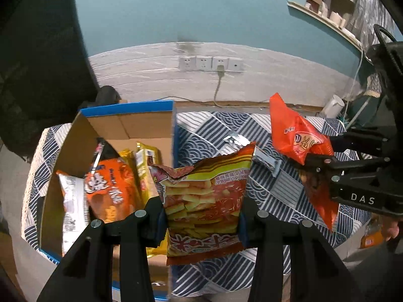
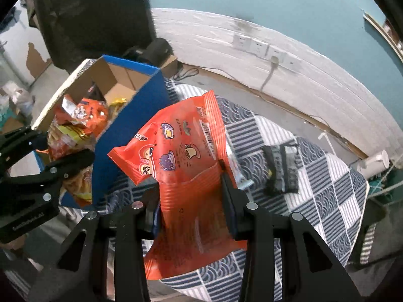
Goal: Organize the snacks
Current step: 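Lift the chip bag and red candy bag and carry both over the box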
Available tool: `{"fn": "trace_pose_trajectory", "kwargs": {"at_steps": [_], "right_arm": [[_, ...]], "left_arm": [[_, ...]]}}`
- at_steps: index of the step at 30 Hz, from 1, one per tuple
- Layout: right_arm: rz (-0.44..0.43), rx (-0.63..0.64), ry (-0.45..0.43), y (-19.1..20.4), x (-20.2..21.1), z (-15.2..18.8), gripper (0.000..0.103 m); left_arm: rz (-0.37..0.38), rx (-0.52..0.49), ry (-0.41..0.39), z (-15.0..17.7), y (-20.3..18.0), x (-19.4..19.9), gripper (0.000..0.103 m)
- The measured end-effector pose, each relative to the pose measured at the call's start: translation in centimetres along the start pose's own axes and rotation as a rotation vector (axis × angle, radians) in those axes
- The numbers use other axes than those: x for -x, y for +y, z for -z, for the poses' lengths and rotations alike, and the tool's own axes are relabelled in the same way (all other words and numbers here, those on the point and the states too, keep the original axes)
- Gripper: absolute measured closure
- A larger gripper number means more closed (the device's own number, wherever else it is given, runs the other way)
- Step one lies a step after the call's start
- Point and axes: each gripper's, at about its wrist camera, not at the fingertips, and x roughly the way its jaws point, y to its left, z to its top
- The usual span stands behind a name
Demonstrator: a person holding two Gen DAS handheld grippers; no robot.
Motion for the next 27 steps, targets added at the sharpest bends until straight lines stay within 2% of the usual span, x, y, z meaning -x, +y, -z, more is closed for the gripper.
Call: {"fn": "trace_pose_trajectory", "kwargs": {"at_steps": [17, 27], "right_arm": [[-0.067, 0.138, -0.023, 8.9, -1.6, -6.9, 0.065], [-0.109, 0.178, 0.012, 13.3, -4.2, -9.7, 0.065]], "left_arm": [[-0.128, 0.13, -0.047, 0.6, 9.8, 2.1, 0.058], [-0.166, 0.196, -0.026, 1.3, 14.5, 1.5, 0.058]]}}
